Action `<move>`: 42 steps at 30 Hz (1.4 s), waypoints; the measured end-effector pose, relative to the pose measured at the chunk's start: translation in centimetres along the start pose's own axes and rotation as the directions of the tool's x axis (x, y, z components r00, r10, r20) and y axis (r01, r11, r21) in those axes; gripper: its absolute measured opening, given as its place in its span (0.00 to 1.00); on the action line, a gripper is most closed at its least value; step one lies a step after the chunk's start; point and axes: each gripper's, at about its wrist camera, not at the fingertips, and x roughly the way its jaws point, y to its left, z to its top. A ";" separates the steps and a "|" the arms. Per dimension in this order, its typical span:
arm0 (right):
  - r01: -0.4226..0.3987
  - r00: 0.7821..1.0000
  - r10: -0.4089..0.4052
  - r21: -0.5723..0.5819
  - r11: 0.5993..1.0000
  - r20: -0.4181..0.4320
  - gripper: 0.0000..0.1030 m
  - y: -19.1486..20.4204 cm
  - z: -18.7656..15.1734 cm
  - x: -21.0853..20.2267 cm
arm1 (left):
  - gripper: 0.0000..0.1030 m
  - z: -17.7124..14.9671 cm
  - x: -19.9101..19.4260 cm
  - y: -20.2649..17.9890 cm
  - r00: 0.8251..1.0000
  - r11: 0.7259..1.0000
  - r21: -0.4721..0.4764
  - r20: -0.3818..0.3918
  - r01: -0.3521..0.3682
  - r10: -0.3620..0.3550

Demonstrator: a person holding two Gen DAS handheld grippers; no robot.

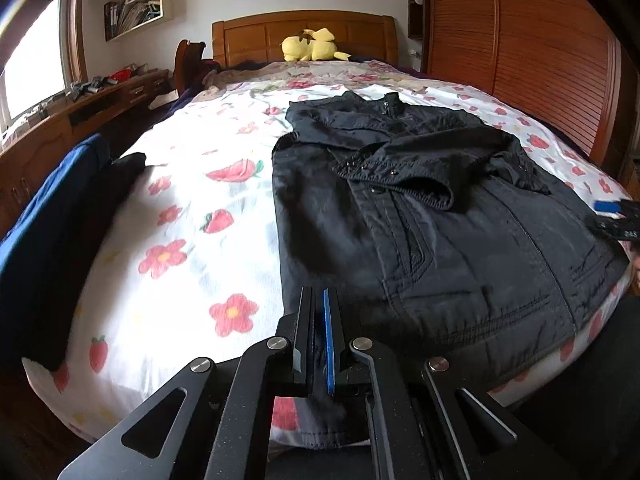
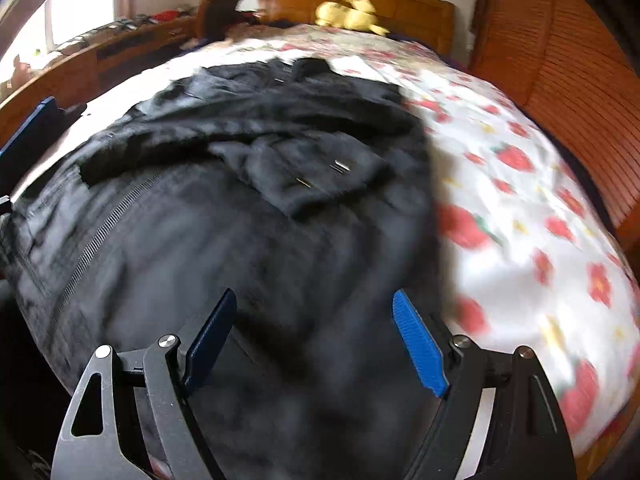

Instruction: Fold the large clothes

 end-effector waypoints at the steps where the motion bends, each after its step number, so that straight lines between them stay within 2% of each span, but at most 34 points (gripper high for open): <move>1: 0.014 1.000 -0.014 0.015 1.000 -0.010 0.79 -0.9 -0.6 -0.3 | 0.04 -0.1 0.0 0.0 1.000 1.000 -0.004 -0.002 0.001 -0.001; 4: 0.040 0.998 -0.037 0.070 0.997 -0.042 0.79 -3.4 -2.2 -0.6 | 0.04 -0.3 0.2 0.1 1.000 1.000 -0.012 -0.004 0.003 -0.003; 8: -0.013 0.998 0.021 0.143 0.990 -0.055 0.79 -5.0 -3.4 -0.9 | 0.04 0.0 0.4 0.2 1.000 1.000 -0.013 -0.011 0.000 0.000; 12: -0.056 0.996 0.065 0.143 0.988 -0.059 0.79 -4.6 -3.5 -1.1 | 0.04 0.1 0.4 0.1 1.000 1.000 -0.008 -0.014 -0.005 0.005; 18: -0.186 0.980 0.194 0.141 0.972 -0.046 0.69 -2.8 -3.3 -1.4 | 0.04 -0.2 0.4 0.1 1.000 1.000 -0.002 -0.028 -0.006 0.006; 21: -0.164 0.984 0.170 0.110 0.980 -0.049 0.68 -1.6 -3.2 -1.3 | 0.04 -0.3 0.5 0.2 0.999 1.000 -0.002 -0.041 -0.004 0.004; 26: -0.170 0.984 0.176 0.113 0.979 -0.043 0.63 -1.4 -3.2 -1.8 | 0.06 -0.4 0.1 0.4 0.999 1.000 0.006 -0.049 0.010 -0.010; 29: -0.167 0.984 0.173 0.106 0.980 -0.049 0.62 -1.6 -3.3 -2.0 | 0.12 -0.5 -0.2 0.5 0.999 1.000 0.008 -0.052 0.015 -0.015; 31: -0.159 0.984 0.165 0.096 0.983 -0.061 0.62 -1.5 -3.5 -2.0 | 0.31 -0.6 -0.5 0.5 0.999 1.000 0.016 -0.051 -0.016 0.017; 32: -0.153 0.985 0.159 0.090 0.984 -0.067 0.62 -1.5 -3.6 -2.0 | 0.33 -0.8 -0.6 0.6 0.998 0.999 0.018 -0.050 -0.029 0.030; 42: -0.142 0.985 0.148 0.071 0.987 -0.086 0.62 -1.6 -4.7 -1.8 | 0.38 -1.5 -0.4 0.6 0.997 1.000 -0.029 -0.072 0.000 -0.002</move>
